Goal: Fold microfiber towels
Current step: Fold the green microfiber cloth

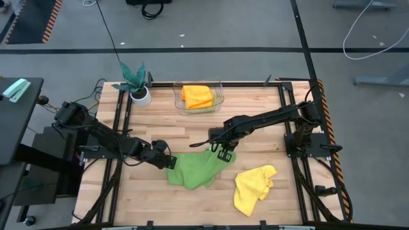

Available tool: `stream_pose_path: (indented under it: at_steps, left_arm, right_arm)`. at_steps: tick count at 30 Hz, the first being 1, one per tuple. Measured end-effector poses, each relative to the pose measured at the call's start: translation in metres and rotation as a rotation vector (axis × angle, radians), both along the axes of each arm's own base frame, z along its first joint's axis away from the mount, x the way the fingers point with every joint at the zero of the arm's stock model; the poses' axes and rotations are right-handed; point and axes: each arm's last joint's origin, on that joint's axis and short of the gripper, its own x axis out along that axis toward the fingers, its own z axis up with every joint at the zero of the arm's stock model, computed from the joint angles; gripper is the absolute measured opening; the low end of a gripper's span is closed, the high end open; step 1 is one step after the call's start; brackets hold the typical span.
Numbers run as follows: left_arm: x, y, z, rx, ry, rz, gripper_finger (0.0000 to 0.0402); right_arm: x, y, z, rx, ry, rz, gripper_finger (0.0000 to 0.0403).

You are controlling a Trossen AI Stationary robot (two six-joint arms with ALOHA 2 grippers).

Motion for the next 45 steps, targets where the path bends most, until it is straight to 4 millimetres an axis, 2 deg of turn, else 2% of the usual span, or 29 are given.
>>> stream_pose_path:
  at_steps: [6, 15, 20, 28, 35, 45]
  left_arm:
    - [-0.001, 0.012, -0.005, 0.032, 0.024, 0.044, 0.0145]
    - [0.013, 0.023, 0.006, 0.075, -0.015, -0.013, 0.0175]
    - [0.018, 0.031, 0.016, 0.114, -0.011, -0.065, 0.0178]
    - [0.006, 0.04, 0.025, 0.136, 0.275, -0.15, 0.0175]
    - [0.01, 0.038, 0.03, 0.108, 0.25, -0.185, 0.0187]
    - [0.011, 0.039, 0.029, 0.104, 0.258, -0.191, 0.0184]
  right_arm:
    - [0.001, 0.0, 0.0, -0.002, -0.006, 0.026, 0.0]
    - [0.001, -0.004, 0.0, -0.003, -0.011, 0.034, 0.0]
    - [0.002, -0.005, 0.0, -0.003, -0.012, 0.037, 0.0]
    - [0.003, -0.005, 0.0, 0.0, -0.021, 0.049, 0.0]
    - [0.004, -0.005, 0.0, 0.0, -0.041, 0.056, 0.0]
    - [0.005, -0.005, 0.0, 0.0, -0.048, 0.058, 0.0]
